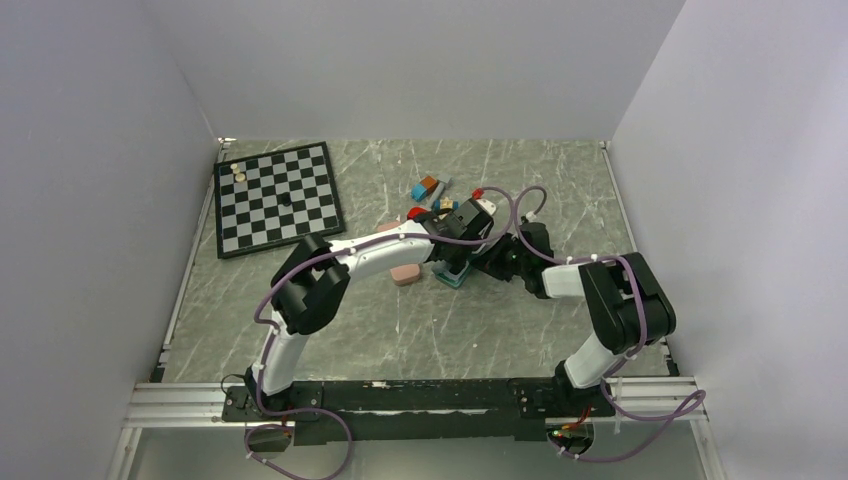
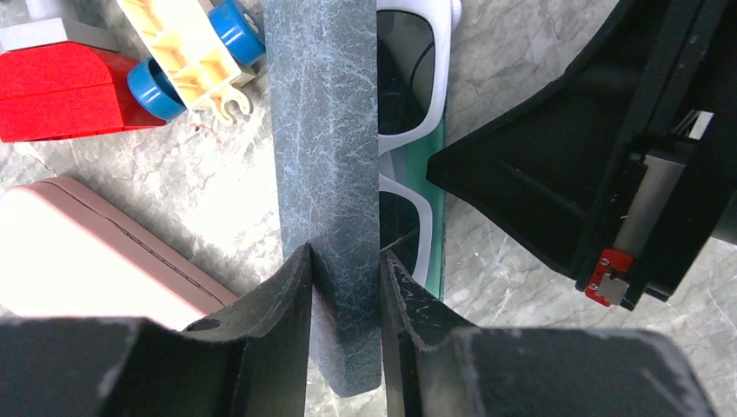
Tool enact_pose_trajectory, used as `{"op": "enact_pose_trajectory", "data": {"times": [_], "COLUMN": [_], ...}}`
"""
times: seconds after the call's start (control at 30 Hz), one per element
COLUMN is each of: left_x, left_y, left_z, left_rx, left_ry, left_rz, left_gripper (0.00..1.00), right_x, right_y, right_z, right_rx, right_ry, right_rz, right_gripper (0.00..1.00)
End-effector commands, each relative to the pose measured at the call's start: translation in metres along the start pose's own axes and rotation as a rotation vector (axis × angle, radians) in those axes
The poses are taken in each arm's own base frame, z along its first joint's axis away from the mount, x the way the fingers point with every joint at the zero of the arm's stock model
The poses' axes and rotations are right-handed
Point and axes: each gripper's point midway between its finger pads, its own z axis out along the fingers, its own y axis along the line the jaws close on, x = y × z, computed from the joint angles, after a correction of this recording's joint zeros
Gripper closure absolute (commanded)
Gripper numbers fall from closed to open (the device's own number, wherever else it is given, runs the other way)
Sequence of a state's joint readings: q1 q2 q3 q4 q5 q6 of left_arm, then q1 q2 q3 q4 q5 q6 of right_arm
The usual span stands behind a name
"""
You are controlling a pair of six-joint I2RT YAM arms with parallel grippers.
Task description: Organize the sunglasses
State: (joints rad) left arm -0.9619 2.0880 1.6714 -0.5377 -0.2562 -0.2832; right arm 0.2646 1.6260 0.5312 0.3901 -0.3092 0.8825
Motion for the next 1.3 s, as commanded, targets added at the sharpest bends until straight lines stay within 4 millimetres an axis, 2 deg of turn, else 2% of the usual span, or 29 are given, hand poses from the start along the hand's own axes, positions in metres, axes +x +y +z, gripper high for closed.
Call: {"op": "enact_pose_trajectory", "data": {"times": [0.0,0.1,0.23,0.47,0.7,0.83,0.93,1.07,1.17,1.27], "left_x": [0.052,0.056,0.057,0.056,0.048,0.045,0.045,0.035,0.015,0.003], "left_y": [-0.104,-0.11,-0.114,-0.109,-0.07,-0.042,-0.031,-0.029,-0.029,-0.026], "left_z": [0.02,0.018,0.016,0.015,0.015,0.019,0.019,0.006,-0.007,-0.01], "left_rx": [0.388,0.439,0.476,0.502,0.484,0.454,0.447,0.469,0.483,0.468], "left_ry": [0.126,0.14,0.144,0.142,0.124,0.118,0.12,0.071,0.006,-0.018], "left_rz": [0.008,0.045,0.074,0.026,-0.104,-0.187,-0.229,-0.228,-0.212,-0.197], "left_gripper": [0.67,0.62,0.49,0.5,0.51,0.54,0.55,0.53,0.52,0.51], "right_x": [0.043,0.048,0.051,0.052,0.035,0.022,0.015,-0.002,-0.023,-0.043], "right_y": [-0.027,-0.03,-0.032,-0.035,-0.029,-0.009,0.006,0.012,0.014,0.017], "right_z": [0.009,0.009,0.009,0.009,-0.003,-0.014,-0.022,-0.036,-0.053,-0.075], "right_rx": [0.025,0.003,-0.021,-0.014,0.03,-0.022,-0.061,-0.037,-0.002,0.055], "right_ry": [0.122,0.141,0.149,0.148,0.091,0.065,0.054,-0.008,-0.095,-0.185], "right_rz": [-0.011,-0.028,-0.029,-0.004,-0.006,-0.023,-0.045,-0.079,-0.097,-0.123], "right_gripper": [0.94,0.95,0.95,0.95,0.87,0.82,0.8,0.73,0.57,0.44]}}
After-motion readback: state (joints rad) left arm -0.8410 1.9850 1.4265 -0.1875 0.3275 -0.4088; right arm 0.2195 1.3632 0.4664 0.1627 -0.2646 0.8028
